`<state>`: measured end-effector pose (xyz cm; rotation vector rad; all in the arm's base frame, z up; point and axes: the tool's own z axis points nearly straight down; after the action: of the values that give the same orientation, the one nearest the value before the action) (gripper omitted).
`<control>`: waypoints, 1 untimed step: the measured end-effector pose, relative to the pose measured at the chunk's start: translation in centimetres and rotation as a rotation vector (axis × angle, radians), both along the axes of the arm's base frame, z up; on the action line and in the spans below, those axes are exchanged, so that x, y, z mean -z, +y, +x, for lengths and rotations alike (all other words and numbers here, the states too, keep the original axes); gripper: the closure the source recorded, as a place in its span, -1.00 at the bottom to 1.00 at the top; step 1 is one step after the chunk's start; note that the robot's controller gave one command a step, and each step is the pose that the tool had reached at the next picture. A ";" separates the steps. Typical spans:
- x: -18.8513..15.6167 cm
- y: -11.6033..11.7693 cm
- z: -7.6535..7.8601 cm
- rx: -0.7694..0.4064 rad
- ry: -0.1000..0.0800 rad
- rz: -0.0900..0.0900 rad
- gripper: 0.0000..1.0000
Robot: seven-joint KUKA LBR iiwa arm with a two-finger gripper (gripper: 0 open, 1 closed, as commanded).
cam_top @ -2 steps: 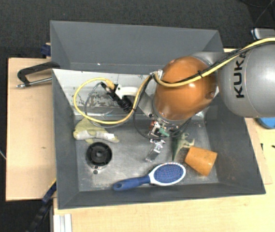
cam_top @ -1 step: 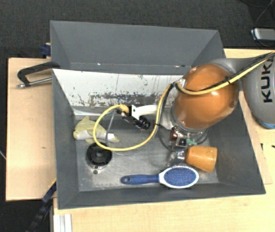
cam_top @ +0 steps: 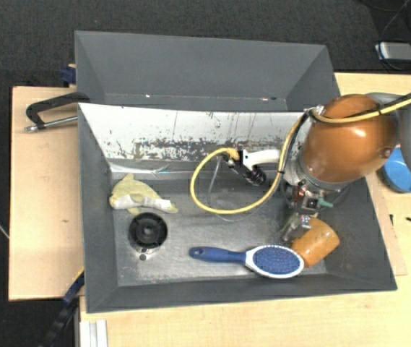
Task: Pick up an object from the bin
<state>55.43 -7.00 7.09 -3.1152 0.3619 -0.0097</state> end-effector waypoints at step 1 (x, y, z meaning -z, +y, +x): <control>0.0 0.4 -0.1 -0.009 0.004 0.000 1.00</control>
Offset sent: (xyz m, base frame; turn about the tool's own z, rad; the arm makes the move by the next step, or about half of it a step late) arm 0.0000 0.0000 0.0000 0.0000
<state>55.33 -6.59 7.13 -3.1174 0.3487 -0.0030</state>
